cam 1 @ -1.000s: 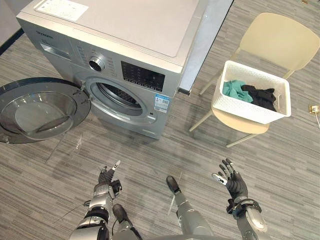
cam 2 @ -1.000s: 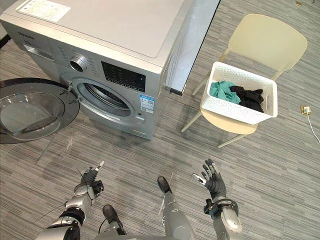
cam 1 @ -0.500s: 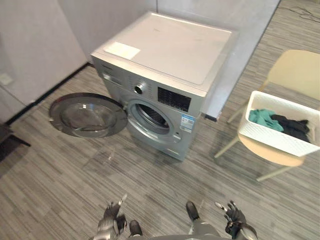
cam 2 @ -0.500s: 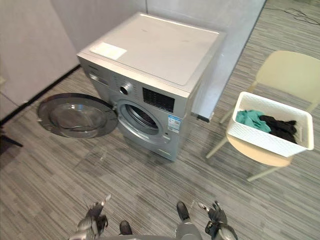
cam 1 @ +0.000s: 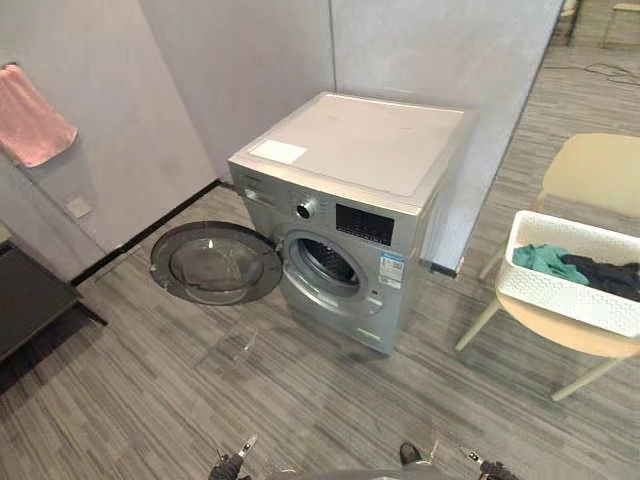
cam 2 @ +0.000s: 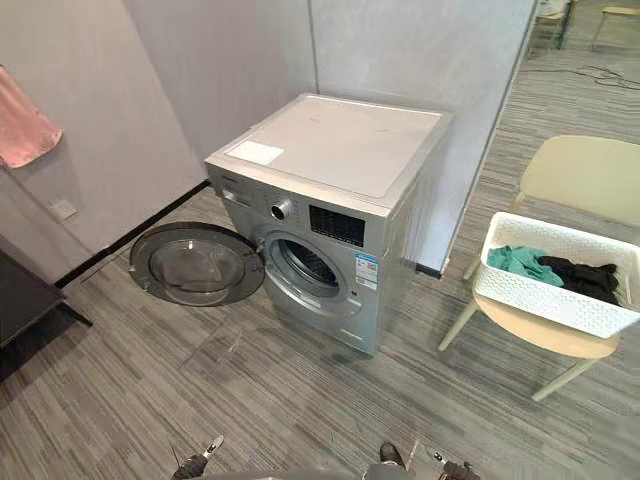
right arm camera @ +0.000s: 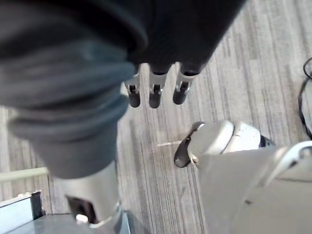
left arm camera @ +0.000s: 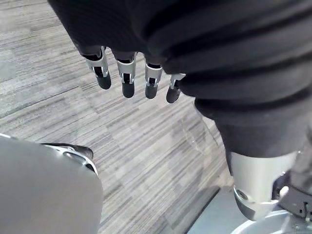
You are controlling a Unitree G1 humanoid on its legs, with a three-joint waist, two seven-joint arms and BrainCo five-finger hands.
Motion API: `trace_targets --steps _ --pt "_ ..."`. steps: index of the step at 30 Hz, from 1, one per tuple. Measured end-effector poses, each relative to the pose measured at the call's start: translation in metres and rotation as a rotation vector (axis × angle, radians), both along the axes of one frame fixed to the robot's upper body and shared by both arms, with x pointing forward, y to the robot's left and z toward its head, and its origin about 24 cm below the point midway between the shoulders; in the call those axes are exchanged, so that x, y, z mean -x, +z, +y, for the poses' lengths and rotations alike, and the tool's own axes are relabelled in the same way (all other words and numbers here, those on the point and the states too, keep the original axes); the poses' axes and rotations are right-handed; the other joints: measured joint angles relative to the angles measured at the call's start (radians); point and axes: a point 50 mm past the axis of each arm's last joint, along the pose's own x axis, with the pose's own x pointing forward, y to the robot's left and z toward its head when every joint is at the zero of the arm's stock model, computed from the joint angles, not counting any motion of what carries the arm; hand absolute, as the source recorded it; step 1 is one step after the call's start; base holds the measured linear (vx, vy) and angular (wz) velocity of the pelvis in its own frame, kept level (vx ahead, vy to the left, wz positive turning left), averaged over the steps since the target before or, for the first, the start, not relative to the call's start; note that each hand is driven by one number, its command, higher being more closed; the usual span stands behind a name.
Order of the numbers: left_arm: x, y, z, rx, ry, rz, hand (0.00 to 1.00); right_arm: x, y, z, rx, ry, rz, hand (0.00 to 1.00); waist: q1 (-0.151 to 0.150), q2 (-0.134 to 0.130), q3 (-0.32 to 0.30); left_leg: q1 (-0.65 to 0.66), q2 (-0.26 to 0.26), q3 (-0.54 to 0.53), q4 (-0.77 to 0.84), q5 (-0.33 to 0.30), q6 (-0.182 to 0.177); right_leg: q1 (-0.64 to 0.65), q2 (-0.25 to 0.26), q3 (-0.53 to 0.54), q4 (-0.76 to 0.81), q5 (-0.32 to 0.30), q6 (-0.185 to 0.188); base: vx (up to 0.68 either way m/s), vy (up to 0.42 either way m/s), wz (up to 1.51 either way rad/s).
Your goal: Pick up the laundry basket with both hands and put the clothes into the washing machine.
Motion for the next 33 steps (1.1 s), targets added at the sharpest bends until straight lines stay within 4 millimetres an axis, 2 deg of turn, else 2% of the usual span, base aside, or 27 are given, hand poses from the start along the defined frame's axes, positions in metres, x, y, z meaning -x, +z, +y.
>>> trace_targets --steps 3,4,5,6,7,8,9,11,13,14,17,20,22,24,26,28,29,30,31,32,33 --pt "-0.004 0.001 0.003 -0.015 -0.087 0.004 0.0 0.001 -0.001 0.006 -0.01 0.015 0.003 0.0 -0.032 -0.022 0.0 0.005 0.004 0.029 0.001 -0.005 0.003 -0.026 0.007 -0.001 -0.036 0.051 -0.011 0.11 -0.026 -0.82" --pt "-0.012 0.002 0.005 -0.025 -0.131 -0.006 0.0 0.001 -0.002 0.008 -0.014 0.016 0.003 0.0 -0.042 -0.034 0.003 0.004 0.006 0.046 0.004 -0.015 0.0 -0.038 0.01 -0.005 -0.044 0.084 -0.011 0.1 -0.037 -0.6" --pt "-0.02 0.004 0.008 -0.041 -0.161 -0.018 0.0 0.002 -0.002 0.008 -0.015 0.018 0.008 0.0 -0.045 -0.044 0.01 0.004 0.008 0.06 0.017 -0.024 -0.002 -0.049 0.014 -0.01 -0.045 0.101 0.008 0.15 -0.064 -0.74" --pt "-0.031 0.006 0.005 -0.041 -0.177 -0.044 0.0 0.005 -0.002 0.008 -0.015 0.017 0.013 0.0 -0.048 -0.038 0.019 0.004 0.023 0.075 0.034 -0.038 -0.004 -0.059 0.03 -0.063 -0.044 0.145 0.024 0.1 -0.046 -0.74" --pt "-0.038 0.007 0.004 -0.041 -0.18 -0.061 0.0 0.005 -0.002 0.008 -0.014 0.019 0.013 0.0 -0.043 -0.038 0.024 0.003 0.03 0.074 0.041 -0.046 -0.004 -0.073 0.048 -0.132 -0.034 0.167 0.017 0.12 -0.049 -1.12" --pt "-0.045 0.009 0.002 -0.04 -0.183 -0.08 0.0 0.002 -0.002 0.009 -0.011 0.034 0.008 0.0 -0.038 -0.04 0.036 0.004 0.04 0.056 0.06 -0.058 0.0 -0.084 0.064 -0.273 -0.028 0.185 -0.03 0.09 -0.048 -1.18" --pt "-0.05 0.01 -0.001 -0.032 -0.186 -0.093 0.0 0.001 -0.001 0.004 0.009 0.034 0.0 0.0 -0.05 -0.035 0.052 0.016 0.042 0.033 0.074 -0.077 -0.002 -0.082 0.069 -0.332 -0.019 0.176 -0.042 0.1 -0.053 -1.0" --pt "-0.062 0.012 -0.01 -0.014 -0.18 -0.135 0.0 0.008 0.001 -0.006 0.031 -0.01 0.01 0.0 -0.077 -0.019 0.065 0.021 0.042 0.036 0.097 -0.092 0.012 -0.081 0.078 -0.329 0.002 0.175 -0.042 0.03 -0.014 -0.4" --pt "-0.067 0.015 -0.011 -0.004 -0.142 -0.173 0.0 0.016 0.0 -0.008 0.032 -0.044 0.034 0.0 -0.073 -0.01 0.074 0.039 0.039 0.039 0.115 -0.13 0.009 -0.08 0.086 -0.311 0.021 0.161 -0.039 -0.03 0.045 -0.46" --pt "-0.068 0.016 -0.007 -0.006 -0.107 -0.19 0.0 0.019 -0.002 -0.003 0.015 -0.056 0.047 0.0 -0.069 -0.015 0.08 0.047 0.035 0.059 0.136 -0.151 0.014 -0.08 0.088 -0.295 0.034 0.15 -0.032 -0.08 0.057 -0.5" --pt "-0.06 0.014 -0.007 -0.001 -0.088 -0.174 0.0 0.029 -0.006 0.005 -0.021 -0.102 0.076 0.0 -0.072 -0.016 0.087 0.067 0.023 0.077 0.144 -0.169 0.029 -0.067 0.073 -0.288 0.034 0.134 -0.037 -0.07 0.059 -0.26" --pt "-0.045 0.009 -0.007 0.011 -0.042 -0.14 0.0 0.033 -0.006 0.005 -0.027 -0.142 0.075 0.0 -0.069 -0.008 0.083 0.089 0.011 0.102 0.119 -0.173 0.022 -0.044 0.059 -0.277 -0.014 0.152 -0.011 -0.01 0.054 -0.2" --pt "-0.032 0.007 -0.002 0.008 -0.001 -0.108 0.0 0.027 -0.005 0.002 -0.021 -0.139 0.061 0.0 -0.066 0.005 0.079 0.098 0.019 0.124 0.113 -0.165 0.01 -0.043 0.067 -0.275 -0.023 0.16 0.0 0.1 0.01 -0.22" --pt "-0.023 0.005 0.001 0.004 0.017 -0.078 0.0 0.017 -0.003 0.0 -0.015 -0.12 0.041 0.0 -0.069 0.027 0.078 0.13 0.044 0.127 0.106 -0.157 -0.022 -0.045 0.101 -0.279 0.027 0.126 -0.001 0.18 -0.038 -0.1" --pt "-0.021 0.006 0.01 -0.018 0.036 -0.074 0.0 0.004 -0.002 0.003 -0.016 -0.073 0.017 0.0 -0.066 0.024 0.076 0.145 0.078 0.089 0.156 -0.14 -0.051 -0.053 0.138 -0.284 0.129 0.061 -0.016 0.23 -0.121 -0.03" --pt "-0.021 0.007 0.012 -0.026 0.041 -0.077 0.0 -0.012 0.002 0.001 0.002 -0.037 -0.043 0.0 -0.061 0.012 0.076 0.117 0.119 0.044 0.331 -0.118 -0.08 -0.045 0.163 -0.3 0.248 -0.023 -0.048 0.23 -0.255 0.05" --pt "-0.022 0.007 0.012 -0.026 0.047 -0.082 0.0 -0.015 0.004 -0.001 0.011 -0.034 -0.058 0.0 -0.06 0.01 0.076 0.1 0.135 0.037 0.4 -0.106 -0.063 -0.038 0.167 -0.302 0.272 -0.044 -0.056 0.16 -0.238 -0.06" --pt "-0.023 0.007 0.008 -0.023 0.052 -0.088 0.0 -0.018 0.007 -0.006 0.035 -0.026 -0.082 0.0 -0.055 0.005 0.086 0.053 0.169 0.033 0.563 -0.049 0.026 -0.013 0.169 -0.299 0.312 -0.078 -0.069 0.13 -0.196 -0.19" --pt "-0.021 0.006 0.002 -0.014 0.063 -0.083 0.0 -0.017 0.008 -0.011 0.054 -0.017 -0.083 0.0 -0.041 -0.004 0.096 0.007 0.189 0.012 0.707 0.061 0.108 0.018 0.163 -0.288 0.334 -0.106 -0.084 0.11 -0.158 -0.23" --pt "-0.022 0.005 -0.001 -0.002 0.08 -0.092 0.0 -0.015 0.009 -0.014 0.062 -0.012 -0.078 0.0 -0.037 -0.012 0.1 -0.019 0.192 -0.012 0.77 0.063 0.114 0.03 0.162 -0.275 0.339 -0.121 -0.095 0.09 -0.097 -0.2" --pt "-0.025 0.006 -0.005 0.01 0.088 -0.106 0.0 -0.016 0.01 -0.017 0.075 0.0 -0.078 0.0 -0.035 -0.002 0.104 -0.073 0.163 -0.073 0.828 -0.007 0.086 0.049 0.162 -0.27 0.344 -0.145 -0.118 0.06 -0.05 -0.12"
